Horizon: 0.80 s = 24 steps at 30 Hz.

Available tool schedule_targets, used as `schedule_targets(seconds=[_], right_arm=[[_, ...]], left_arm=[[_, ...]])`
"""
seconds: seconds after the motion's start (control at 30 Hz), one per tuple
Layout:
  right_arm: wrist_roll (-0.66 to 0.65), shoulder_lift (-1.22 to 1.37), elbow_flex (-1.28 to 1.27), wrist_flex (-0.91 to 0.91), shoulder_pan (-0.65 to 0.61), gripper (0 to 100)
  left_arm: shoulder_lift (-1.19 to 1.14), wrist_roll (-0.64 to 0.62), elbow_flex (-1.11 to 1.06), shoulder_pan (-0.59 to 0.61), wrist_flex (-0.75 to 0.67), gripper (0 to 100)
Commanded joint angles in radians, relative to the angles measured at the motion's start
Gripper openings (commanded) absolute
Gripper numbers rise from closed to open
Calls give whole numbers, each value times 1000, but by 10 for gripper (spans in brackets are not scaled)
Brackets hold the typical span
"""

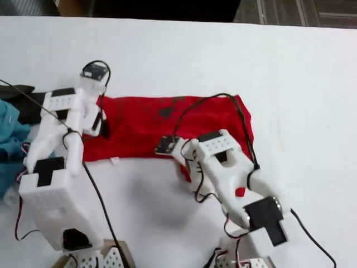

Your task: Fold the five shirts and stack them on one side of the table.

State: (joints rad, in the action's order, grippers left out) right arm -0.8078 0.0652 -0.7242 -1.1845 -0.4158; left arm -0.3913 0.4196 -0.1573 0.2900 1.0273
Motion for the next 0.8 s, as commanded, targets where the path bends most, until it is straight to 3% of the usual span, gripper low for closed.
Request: schedule_targets(seconds=[0.0,0.27,0.47,0.77], right_arm=[[-5,81,55,10,18,368],[-8,151,141,4,120,248],[-5,159,155,-4,127,88],[-11,157,155,-8,125,21]], left_arm=[[12,-9,-7,-14,-32,238],[12,-9,-7,-11,-34,238],[12,-9,-7,-12,-34,238],[12,-8,-8,-12,-34,238]])
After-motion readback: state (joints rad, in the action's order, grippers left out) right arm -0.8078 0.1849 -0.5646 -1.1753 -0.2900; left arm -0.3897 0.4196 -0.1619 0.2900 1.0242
